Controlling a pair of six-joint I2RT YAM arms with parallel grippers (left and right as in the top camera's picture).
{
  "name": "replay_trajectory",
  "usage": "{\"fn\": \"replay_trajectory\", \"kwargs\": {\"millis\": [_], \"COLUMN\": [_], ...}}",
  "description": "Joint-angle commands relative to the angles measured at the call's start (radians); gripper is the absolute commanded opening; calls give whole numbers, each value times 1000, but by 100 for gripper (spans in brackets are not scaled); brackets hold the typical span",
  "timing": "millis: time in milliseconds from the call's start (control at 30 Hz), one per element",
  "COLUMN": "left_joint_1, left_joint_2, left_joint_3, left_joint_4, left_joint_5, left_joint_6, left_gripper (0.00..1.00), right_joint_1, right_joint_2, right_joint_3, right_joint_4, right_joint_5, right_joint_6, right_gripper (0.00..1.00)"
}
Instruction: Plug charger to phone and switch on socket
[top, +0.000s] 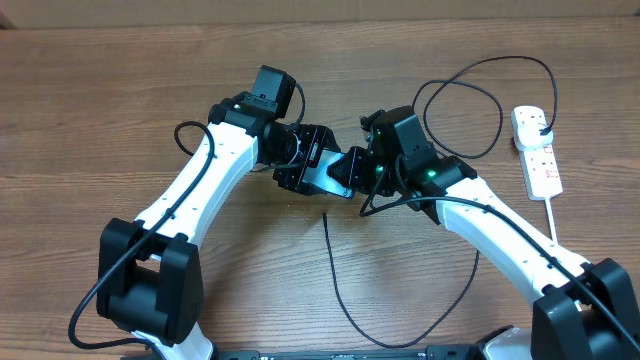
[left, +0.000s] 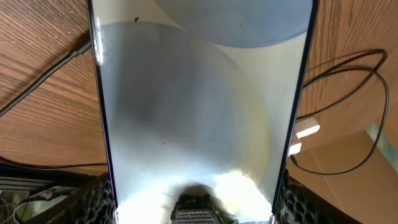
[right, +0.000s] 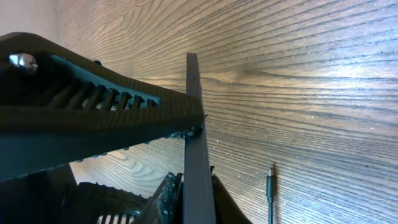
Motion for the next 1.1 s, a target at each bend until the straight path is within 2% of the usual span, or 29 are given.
{"fn": "replay_trajectory", "kwargs": {"millis": [0, 100, 400, 500, 600, 700, 767, 1067], "left_joint_1": [-8, -8, -8, -8, -8, 2, 13, 109], "left_joint_2": [-43, -43, -43, -43, -43, -43, -43, -43], "left_joint_3": [1, 1, 1, 1, 1, 1, 1, 1], "left_joint_4": [6, 6, 6, 6, 6, 5, 5, 5], "left_joint_5": [29, 21, 11, 6, 3, 3, 0, 82], "left_joint_6": [-16, -16, -16, -16, -13, 5, 30, 195], "left_gripper": [4, 4, 5, 21, 50, 85, 98, 100], "right_joint_1": [6, 6, 6, 6, 6, 4, 2, -5], "right_joint_2": [-1, -1, -1, -1, -1, -1, -1, -1], "right_joint_3": [15, 15, 15, 15, 15, 15, 15, 15], "right_joint_4": [-2, -2, -2, -2, -2, -3, -3, -17], "right_joint_5": [21, 21, 21, 21, 21, 21, 22, 98], "right_joint_6": [-2, -2, -2, -2, -2, -2, -2, -2], "right_gripper": [7, 4, 4, 4, 4, 4, 4, 4]}}
